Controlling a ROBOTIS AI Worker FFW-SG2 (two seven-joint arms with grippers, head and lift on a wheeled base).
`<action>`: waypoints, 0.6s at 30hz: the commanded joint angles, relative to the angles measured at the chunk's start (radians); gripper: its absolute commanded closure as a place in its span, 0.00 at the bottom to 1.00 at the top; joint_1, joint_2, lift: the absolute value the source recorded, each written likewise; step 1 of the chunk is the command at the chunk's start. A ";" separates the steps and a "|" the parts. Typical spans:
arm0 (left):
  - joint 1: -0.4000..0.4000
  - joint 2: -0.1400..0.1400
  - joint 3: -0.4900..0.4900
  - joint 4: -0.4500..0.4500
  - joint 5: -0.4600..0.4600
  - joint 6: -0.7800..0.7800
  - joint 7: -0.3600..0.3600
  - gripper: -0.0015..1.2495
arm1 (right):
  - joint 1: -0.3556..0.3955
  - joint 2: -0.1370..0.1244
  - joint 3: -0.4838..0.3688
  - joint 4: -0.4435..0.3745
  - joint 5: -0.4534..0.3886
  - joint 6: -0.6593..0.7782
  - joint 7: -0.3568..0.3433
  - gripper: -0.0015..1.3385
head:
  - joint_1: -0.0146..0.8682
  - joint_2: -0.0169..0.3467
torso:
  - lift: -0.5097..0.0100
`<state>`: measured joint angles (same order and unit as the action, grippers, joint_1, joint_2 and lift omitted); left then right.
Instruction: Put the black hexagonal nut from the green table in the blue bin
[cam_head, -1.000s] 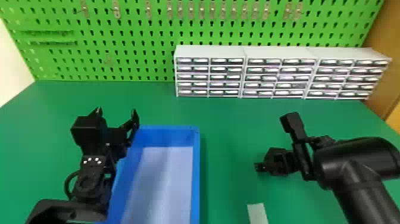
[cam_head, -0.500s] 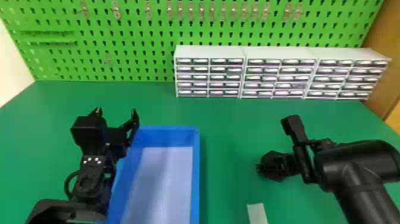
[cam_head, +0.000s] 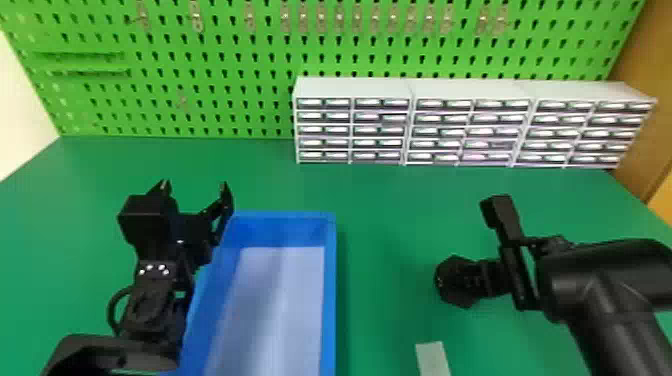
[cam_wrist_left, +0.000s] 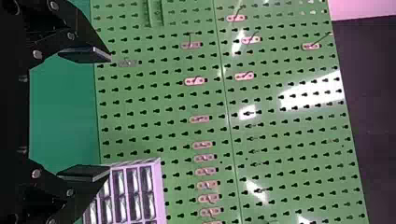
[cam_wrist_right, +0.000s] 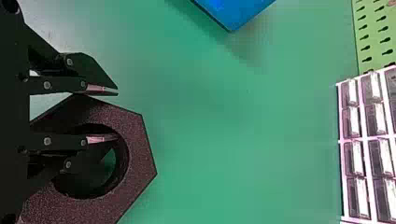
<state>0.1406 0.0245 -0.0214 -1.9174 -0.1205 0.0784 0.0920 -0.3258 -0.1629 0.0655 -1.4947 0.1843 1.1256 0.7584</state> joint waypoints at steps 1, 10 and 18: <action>0.000 0.000 0.001 0.001 -0.001 0.000 0.000 0.33 | 0.004 0.000 -0.006 -0.001 -0.003 0.000 0.001 0.72 | 0.76 0.20 | 0.80; 0.002 0.000 0.001 0.003 -0.001 0.000 0.000 0.33 | 0.001 0.002 -0.021 -0.012 -0.002 0.002 0.001 0.75 | 0.76 0.20 | 0.80; 0.002 0.000 0.001 0.003 -0.001 0.000 0.000 0.33 | 0.008 0.003 -0.039 -0.053 0.014 0.013 0.001 0.75 | 0.76 0.20 | 0.80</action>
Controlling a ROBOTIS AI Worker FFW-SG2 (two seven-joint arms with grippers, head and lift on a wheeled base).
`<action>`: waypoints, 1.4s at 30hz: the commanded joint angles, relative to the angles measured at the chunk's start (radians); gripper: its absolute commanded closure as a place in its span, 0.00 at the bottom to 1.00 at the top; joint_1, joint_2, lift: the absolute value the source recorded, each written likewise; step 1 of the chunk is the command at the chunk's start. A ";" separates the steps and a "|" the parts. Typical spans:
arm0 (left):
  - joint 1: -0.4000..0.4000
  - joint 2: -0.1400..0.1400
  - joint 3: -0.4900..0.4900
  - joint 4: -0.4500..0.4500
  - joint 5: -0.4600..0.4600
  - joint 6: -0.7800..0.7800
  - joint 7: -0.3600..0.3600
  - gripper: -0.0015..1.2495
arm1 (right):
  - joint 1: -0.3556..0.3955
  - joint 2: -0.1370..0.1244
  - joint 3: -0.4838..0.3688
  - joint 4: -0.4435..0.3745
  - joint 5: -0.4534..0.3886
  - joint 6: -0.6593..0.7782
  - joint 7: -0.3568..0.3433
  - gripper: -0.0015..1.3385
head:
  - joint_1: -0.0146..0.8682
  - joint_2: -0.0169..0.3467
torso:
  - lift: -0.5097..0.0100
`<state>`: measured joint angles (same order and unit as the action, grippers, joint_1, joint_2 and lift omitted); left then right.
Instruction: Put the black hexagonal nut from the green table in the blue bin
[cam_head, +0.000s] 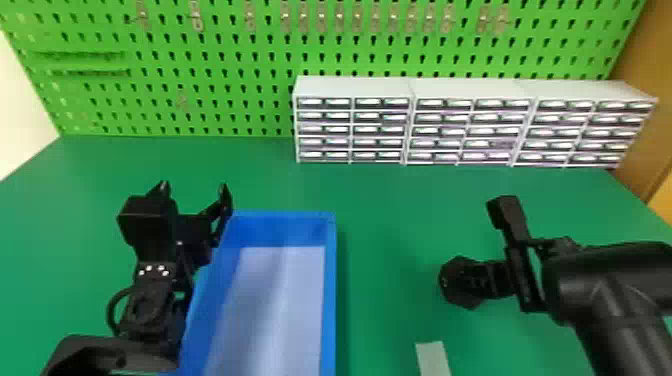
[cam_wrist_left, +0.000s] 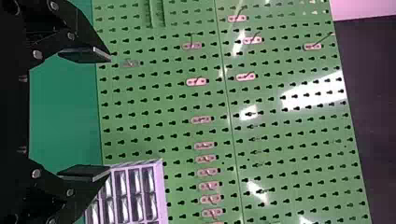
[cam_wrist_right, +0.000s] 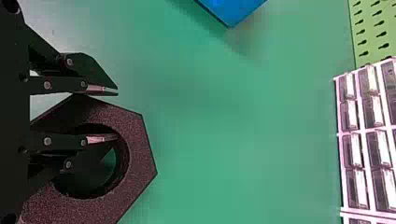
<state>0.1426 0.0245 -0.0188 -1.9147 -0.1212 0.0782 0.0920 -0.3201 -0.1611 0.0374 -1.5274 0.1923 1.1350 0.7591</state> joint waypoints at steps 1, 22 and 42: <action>0.000 0.000 -0.001 0.000 0.000 0.000 0.000 0.33 | 0.004 0.000 -0.013 -0.026 0.006 0.003 0.000 0.75 | 0.76 0.20 | 0.80; -0.001 0.000 -0.006 0.002 0.000 0.000 0.000 0.33 | 0.012 0.003 -0.090 -0.217 0.010 -0.004 -0.001 0.75 | 0.76 0.20 | 0.80; -0.009 0.000 -0.020 0.014 0.000 0.000 0.000 0.33 | 0.038 0.026 -0.186 -0.436 -0.126 -0.124 -0.164 0.75 | 0.76 0.20 | 0.80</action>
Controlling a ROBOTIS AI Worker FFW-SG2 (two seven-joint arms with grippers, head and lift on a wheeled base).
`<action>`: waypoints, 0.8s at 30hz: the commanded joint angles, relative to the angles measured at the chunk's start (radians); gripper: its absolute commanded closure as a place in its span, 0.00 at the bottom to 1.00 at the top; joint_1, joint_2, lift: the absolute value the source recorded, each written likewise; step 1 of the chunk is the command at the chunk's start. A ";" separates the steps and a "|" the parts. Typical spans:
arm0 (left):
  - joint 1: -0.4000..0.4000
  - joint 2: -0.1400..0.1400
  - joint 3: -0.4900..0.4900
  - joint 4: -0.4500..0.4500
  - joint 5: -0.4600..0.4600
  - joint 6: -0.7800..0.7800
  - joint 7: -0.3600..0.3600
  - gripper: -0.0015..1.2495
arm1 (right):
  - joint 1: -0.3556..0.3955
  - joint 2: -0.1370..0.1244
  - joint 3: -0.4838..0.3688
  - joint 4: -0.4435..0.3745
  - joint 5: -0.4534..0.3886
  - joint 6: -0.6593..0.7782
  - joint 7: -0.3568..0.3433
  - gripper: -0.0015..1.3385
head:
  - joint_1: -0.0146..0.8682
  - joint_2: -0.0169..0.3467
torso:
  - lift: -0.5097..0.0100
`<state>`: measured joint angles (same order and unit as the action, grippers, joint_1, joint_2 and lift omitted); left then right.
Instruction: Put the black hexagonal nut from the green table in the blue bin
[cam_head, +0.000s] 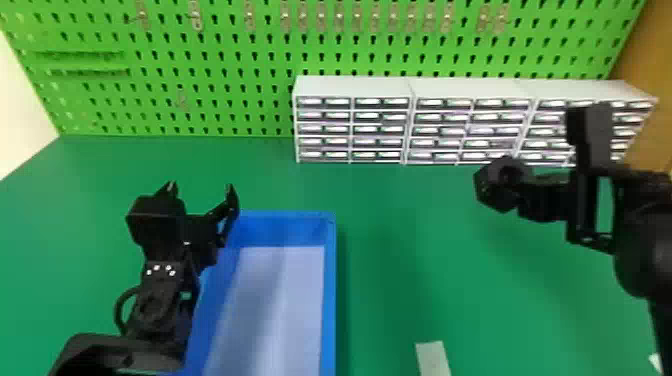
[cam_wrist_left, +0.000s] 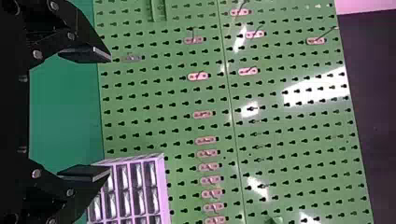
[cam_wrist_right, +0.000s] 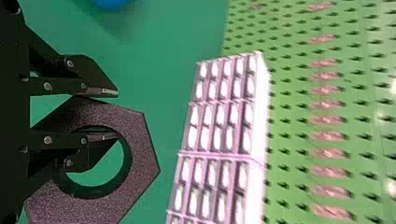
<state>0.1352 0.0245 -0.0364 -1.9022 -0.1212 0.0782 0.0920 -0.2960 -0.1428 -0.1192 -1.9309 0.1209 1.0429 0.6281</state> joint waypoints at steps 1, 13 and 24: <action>-0.002 0.000 -0.002 0.002 0.000 0.000 0.000 0.33 | 0.018 0.012 -0.039 -0.042 -0.067 -0.046 -0.050 0.76 | 0.76 0.20 | 0.80; -0.003 0.000 -0.007 0.006 0.002 0.000 0.000 0.33 | 0.087 0.032 -0.082 -0.089 -0.250 -0.190 -0.232 0.76 | 0.76 0.20 | 0.80; -0.008 0.000 -0.011 0.012 0.002 0.000 0.000 0.33 | 0.095 0.025 -0.020 -0.091 -0.371 -0.167 -0.258 0.76 | 0.76 0.20 | 0.80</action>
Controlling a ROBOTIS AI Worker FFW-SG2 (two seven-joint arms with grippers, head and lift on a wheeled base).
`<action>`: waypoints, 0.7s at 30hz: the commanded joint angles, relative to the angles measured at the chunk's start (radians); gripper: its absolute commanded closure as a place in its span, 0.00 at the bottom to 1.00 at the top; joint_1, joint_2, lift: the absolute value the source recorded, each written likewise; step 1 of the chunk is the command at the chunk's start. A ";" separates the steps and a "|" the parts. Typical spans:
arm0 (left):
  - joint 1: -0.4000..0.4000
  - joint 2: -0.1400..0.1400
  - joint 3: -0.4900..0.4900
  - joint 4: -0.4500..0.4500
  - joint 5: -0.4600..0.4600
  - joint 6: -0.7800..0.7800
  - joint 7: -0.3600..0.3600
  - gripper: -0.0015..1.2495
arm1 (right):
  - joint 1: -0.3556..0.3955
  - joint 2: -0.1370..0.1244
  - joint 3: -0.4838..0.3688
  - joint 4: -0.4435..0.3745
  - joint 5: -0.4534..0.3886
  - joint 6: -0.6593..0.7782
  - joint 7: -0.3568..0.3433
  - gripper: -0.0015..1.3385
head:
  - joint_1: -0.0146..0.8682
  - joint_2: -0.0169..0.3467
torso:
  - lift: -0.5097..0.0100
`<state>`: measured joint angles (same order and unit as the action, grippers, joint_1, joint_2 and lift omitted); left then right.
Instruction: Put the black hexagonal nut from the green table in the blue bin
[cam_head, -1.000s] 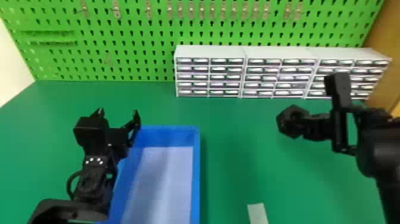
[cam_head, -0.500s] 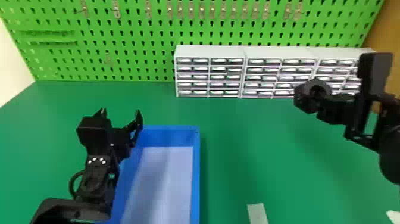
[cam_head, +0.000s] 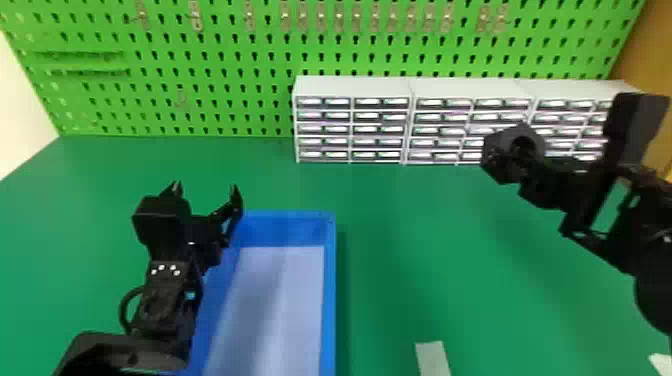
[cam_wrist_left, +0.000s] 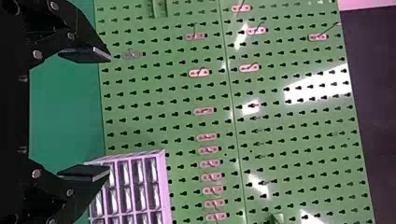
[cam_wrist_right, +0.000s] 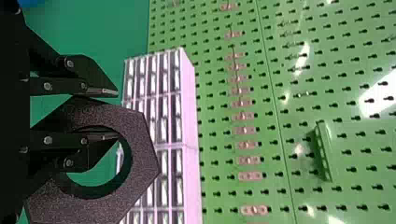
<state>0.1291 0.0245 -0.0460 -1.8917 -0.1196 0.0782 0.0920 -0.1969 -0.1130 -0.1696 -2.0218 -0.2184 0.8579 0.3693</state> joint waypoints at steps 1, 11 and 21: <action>-0.002 0.000 -0.002 0.002 0.000 0.000 0.000 0.33 | -0.006 -0.007 0.036 0.000 -0.041 0.021 0.000 0.76 | 0.76 0.20 | 0.80; -0.005 0.000 -0.006 0.005 0.000 0.000 0.002 0.33 | -0.022 -0.040 0.140 0.001 -0.098 0.078 0.000 0.76 | 0.76 0.20 | 0.80; -0.008 -0.002 0.020 -0.004 -0.008 -0.011 0.015 0.33 | -0.033 -0.063 0.205 0.006 -0.125 0.122 0.000 0.76 | 0.76 0.20 | 0.80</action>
<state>0.1215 0.0233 -0.0381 -1.8892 -0.1255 0.0724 0.0988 -0.2256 -0.1658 0.0139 -2.0168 -0.3328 0.9622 0.3697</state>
